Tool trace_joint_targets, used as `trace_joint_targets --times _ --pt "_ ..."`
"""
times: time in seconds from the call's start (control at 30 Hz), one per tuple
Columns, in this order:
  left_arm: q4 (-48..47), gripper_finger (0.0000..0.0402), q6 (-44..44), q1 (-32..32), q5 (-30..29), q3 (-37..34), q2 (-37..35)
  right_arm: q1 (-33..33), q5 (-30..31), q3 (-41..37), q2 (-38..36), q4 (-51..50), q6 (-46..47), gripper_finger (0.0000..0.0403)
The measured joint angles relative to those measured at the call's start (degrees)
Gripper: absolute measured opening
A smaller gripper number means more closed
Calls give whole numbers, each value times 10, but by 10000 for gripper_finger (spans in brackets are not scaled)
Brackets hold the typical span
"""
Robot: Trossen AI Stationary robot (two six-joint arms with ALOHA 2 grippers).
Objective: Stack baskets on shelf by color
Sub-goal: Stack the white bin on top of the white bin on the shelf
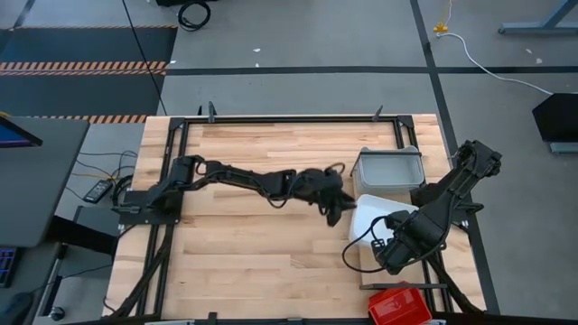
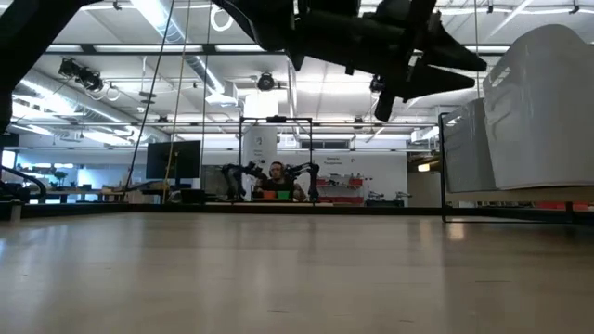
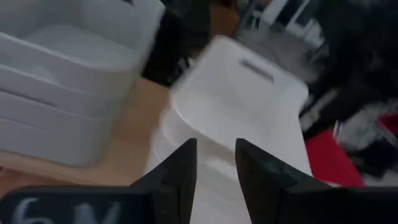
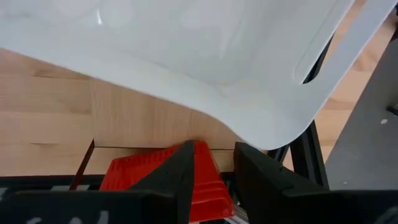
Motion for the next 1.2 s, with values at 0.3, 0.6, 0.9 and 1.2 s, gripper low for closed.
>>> trace_joint_targets --times 0.3,0.6,0.9,1.2 --pt "10 117 -85 27 216 0 0 18 6 23 -2 85 -17 119" --pt "14 117 -82 11 252 0 -6 30 11 -37 14 87 11 118" --pt "-6 117 -55 17 294 0 -69 26 -3 -136 14 165 14 118" --pt "-38 117 -49 18 294 1 -101 11 22 -138 14 109 13 118"
